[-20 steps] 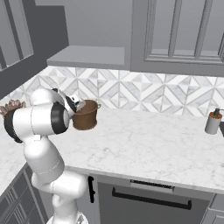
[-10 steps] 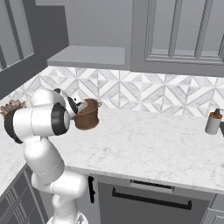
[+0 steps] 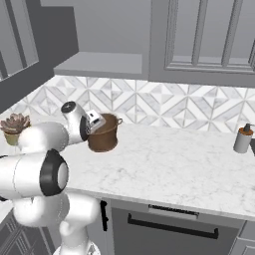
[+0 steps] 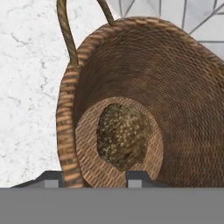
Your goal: Open the cabinet, pick up the bread from the cabinet and place it in the basket. Then move the basket to the dining counter.
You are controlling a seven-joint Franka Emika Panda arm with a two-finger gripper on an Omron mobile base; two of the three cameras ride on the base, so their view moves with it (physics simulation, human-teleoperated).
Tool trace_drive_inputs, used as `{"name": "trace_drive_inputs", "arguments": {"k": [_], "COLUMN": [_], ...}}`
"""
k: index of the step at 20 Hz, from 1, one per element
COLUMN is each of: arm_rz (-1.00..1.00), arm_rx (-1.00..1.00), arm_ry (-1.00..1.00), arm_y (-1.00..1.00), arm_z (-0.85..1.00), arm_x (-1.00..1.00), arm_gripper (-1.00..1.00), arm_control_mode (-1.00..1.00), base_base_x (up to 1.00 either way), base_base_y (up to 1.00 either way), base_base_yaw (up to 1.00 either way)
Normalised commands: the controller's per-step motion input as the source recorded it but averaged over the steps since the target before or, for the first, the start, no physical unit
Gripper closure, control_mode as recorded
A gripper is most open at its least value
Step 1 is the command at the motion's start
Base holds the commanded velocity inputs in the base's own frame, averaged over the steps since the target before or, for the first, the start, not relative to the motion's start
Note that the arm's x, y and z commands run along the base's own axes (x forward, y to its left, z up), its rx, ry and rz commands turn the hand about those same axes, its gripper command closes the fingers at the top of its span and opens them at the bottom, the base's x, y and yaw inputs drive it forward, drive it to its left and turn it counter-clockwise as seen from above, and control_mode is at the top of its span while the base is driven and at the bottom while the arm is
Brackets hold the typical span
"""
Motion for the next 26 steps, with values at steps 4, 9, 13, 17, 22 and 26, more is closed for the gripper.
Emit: {"name": "trace_drive_inputs", "arguments": {"k": [4,9,13,17,22,26], "arm_rz": [0.06,0.02,0.0,-0.01,0.0,0.0], "arm_rx": [0.07,0.1,0.05,0.0,0.0,0.0], "arm_ry": [0.0,0.01,0.12,0.15,0.05,0.0], "arm_y": [-0.25,-0.18,-0.01,0.0,0.0,0.0], "arm_z": [0.74,0.99,0.81,0.37,0.2,0.01], "arm_x": [-1.0,-1.0,-1.0,-0.88,-0.15,0.0], "arm_gripper": [1.0,1.0,1.0,1.0,1.0,1.0], "arm_control_mode": [-1.0,-1.0,-1.0,-1.0,-1.0,-1.0], "base_base_x": [0.0,0.0,0.0,0.0,0.0,0.0], "base_base_y": [0.0,0.0,0.0,0.0,0.0,0.0], "base_base_yaw": [0.0,0.0,0.0,0.0,0.0,0.0]}}
